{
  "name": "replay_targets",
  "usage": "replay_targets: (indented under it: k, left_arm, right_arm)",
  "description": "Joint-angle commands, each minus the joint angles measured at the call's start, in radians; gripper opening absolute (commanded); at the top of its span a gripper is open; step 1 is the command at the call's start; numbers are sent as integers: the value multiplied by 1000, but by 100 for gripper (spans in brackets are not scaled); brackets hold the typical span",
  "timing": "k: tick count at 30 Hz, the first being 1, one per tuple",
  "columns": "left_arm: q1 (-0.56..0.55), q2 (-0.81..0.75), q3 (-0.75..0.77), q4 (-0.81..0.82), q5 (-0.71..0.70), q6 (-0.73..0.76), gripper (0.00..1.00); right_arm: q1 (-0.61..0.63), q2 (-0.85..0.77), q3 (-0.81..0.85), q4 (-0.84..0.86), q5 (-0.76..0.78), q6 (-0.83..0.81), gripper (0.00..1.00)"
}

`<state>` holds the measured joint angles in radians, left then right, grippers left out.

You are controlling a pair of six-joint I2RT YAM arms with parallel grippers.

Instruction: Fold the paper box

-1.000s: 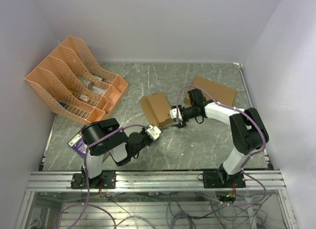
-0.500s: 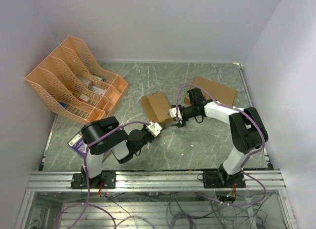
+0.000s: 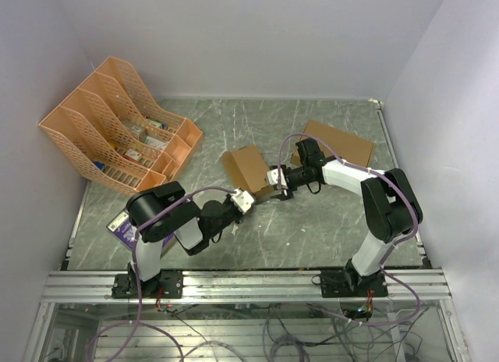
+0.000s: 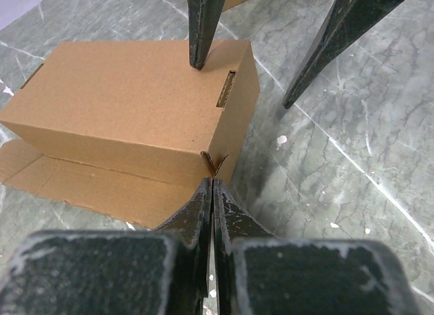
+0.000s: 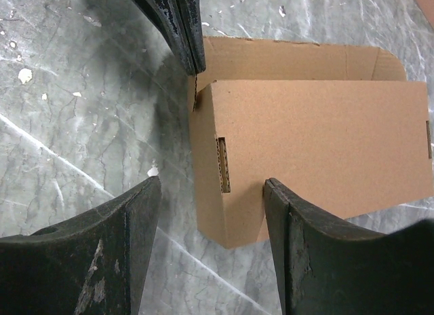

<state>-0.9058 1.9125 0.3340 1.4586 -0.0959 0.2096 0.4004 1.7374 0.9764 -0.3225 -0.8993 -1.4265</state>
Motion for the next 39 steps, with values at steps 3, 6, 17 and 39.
replay_targets:
  k: [3, 6, 17, 39]
  left_arm:
    - [25, -5, -4, -9, 71, -13, 9]
    - [32, -10, -15, -14, 81, -15, 7]
    - [59, 55, -93, 209, 52, -127, 7]
    - [81, -38, -63, 139, -53, -187, 7]
  right_arm:
    - [3, 30, 7, -49, 2, 17, 61]
    - [3, 32, 9, -49, 1, 18, 61]
    - [4, 43, 10, -49, 26, 20, 60]
    - [3, 50, 15, -56, 30, 24, 60]
